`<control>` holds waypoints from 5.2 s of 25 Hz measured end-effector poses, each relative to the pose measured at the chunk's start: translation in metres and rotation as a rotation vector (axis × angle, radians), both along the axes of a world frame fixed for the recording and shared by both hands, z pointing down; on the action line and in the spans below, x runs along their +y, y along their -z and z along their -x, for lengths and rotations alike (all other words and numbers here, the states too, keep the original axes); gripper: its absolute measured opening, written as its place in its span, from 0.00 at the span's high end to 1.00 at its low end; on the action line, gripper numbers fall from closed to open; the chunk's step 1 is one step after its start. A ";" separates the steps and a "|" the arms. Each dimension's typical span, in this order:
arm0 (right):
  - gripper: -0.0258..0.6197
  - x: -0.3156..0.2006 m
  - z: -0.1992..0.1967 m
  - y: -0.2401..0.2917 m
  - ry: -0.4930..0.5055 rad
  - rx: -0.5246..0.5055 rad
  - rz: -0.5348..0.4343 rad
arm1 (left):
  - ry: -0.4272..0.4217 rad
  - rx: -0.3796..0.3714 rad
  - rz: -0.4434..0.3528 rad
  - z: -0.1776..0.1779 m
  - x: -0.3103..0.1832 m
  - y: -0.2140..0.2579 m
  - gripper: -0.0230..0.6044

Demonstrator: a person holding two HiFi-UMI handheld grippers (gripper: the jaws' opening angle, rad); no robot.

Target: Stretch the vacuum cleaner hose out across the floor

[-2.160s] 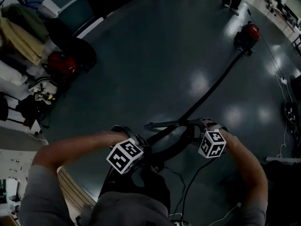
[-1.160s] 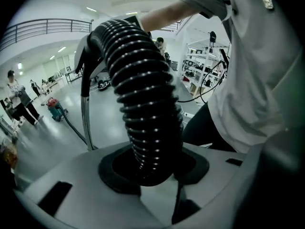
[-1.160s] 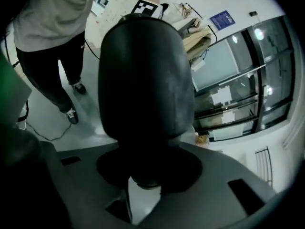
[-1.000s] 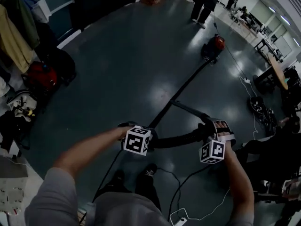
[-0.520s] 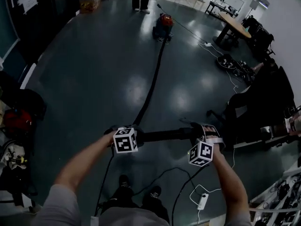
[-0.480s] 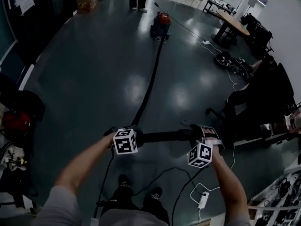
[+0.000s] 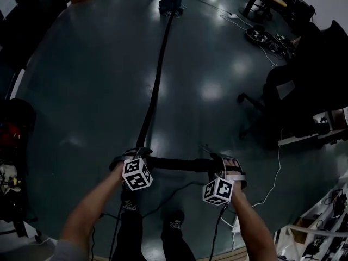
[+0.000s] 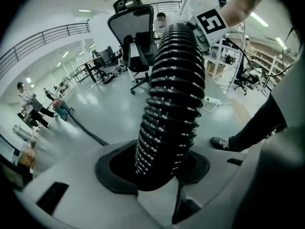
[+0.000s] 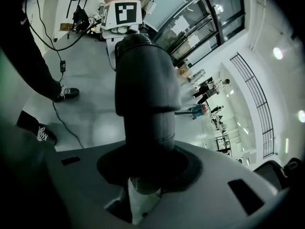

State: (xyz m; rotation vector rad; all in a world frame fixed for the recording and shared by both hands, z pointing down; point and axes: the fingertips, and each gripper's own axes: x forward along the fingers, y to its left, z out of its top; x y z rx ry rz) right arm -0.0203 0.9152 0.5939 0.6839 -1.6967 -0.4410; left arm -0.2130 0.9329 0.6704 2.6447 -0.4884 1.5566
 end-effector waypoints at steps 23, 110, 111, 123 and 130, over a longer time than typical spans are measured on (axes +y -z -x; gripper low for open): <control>0.76 0.165 0.122 -0.135 0.220 0.260 0.262 | 0.304 0.066 0.119 0.167 0.116 -0.115 0.40; 0.95 0.420 -0.007 -0.172 -0.353 -0.896 0.362 | -0.078 0.196 0.260 -0.117 0.405 -0.115 0.95; 0.95 0.421 -0.004 -0.139 -0.361 -0.920 0.348 | -0.051 0.215 0.255 -0.116 0.404 -0.084 0.95; 0.95 0.472 0.007 0.178 -0.351 -1.146 0.249 | 0.162 0.369 0.067 -0.133 0.454 0.226 0.95; 0.95 0.484 0.038 0.310 -0.352 -1.248 0.076 | 0.263 0.531 -0.086 -0.103 0.466 0.374 0.95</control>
